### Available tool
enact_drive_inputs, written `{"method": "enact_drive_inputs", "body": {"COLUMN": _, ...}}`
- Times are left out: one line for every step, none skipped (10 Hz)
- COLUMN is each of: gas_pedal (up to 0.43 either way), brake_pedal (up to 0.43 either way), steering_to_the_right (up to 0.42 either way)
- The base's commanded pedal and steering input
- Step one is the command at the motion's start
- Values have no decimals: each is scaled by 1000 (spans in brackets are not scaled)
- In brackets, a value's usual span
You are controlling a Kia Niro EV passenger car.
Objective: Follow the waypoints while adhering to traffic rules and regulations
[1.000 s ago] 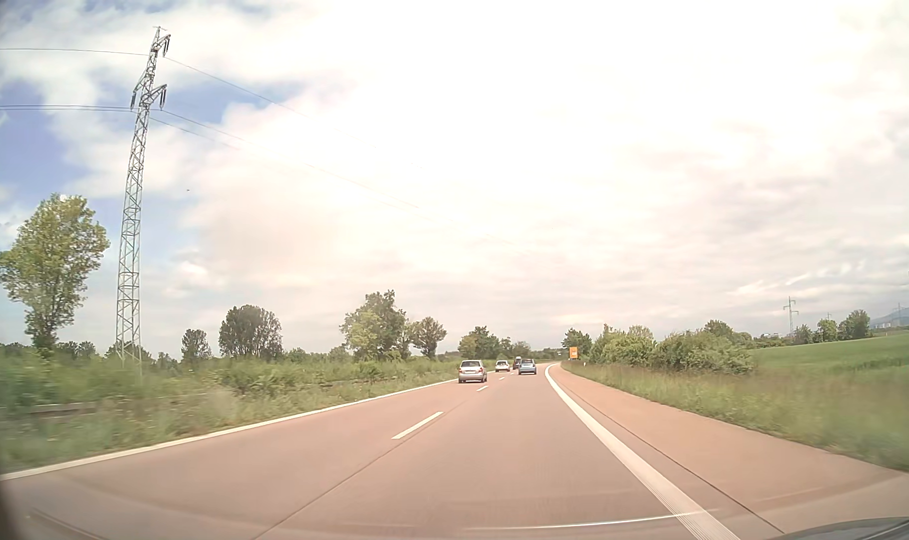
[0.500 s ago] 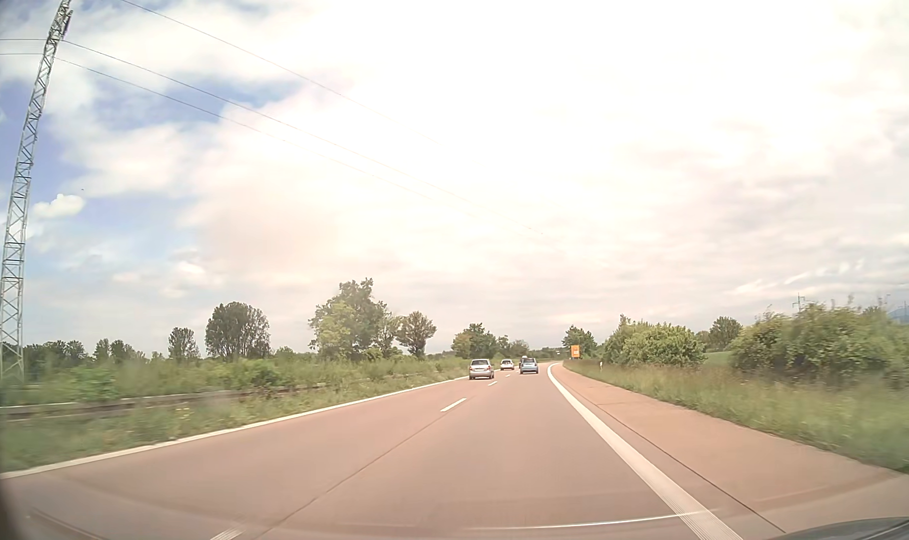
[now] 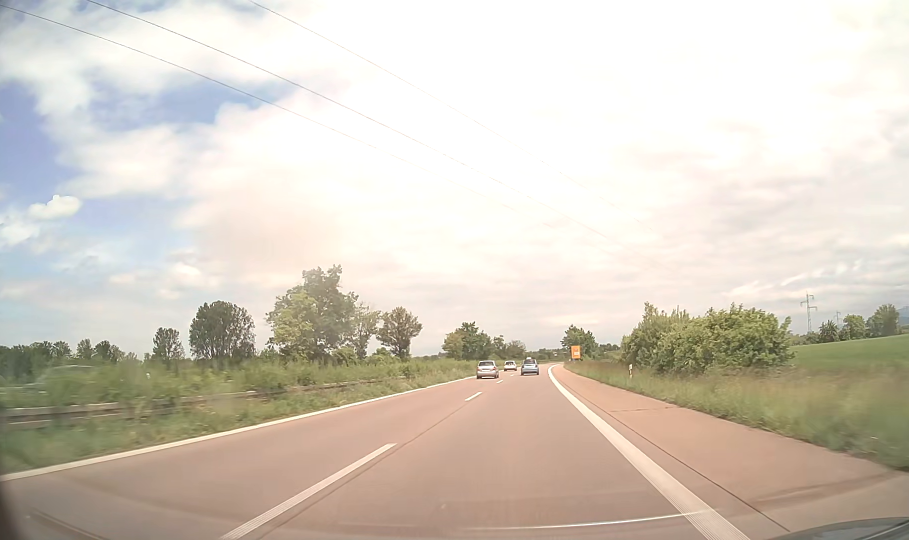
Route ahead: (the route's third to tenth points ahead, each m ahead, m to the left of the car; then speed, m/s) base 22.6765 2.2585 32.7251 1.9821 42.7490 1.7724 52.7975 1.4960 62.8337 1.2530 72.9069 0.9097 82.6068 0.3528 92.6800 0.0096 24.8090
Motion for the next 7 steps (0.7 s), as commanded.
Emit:
{"method": "enact_drive_inputs", "body": {"gas_pedal": 197, "brake_pedal": 0, "steering_to_the_right": 4}}
{"method": "enact_drive_inputs", "body": {"gas_pedal": 197, "brake_pedal": 0, "steering_to_the_right": 3}}
{"method": "enact_drive_inputs", "body": {"gas_pedal": 197, "brake_pedal": 0, "steering_to_the_right": 2}}
{"method": "enact_drive_inputs", "body": {"gas_pedal": 197, "brake_pedal": 0, "steering_to_the_right": 2}}
{"method": "enact_drive_inputs", "body": {"gas_pedal": 197, "brake_pedal": 0, "steering_to_the_right": 2}}
{"method": "enact_drive_inputs", "body": {"gas_pedal": 197, "brake_pedal": 0, "steering_to_the_right": 1}}
{"method": "enact_drive_inputs", "body": {"gas_pedal": 197, "brake_pedal": 0, "steering_to_the_right": 2}}
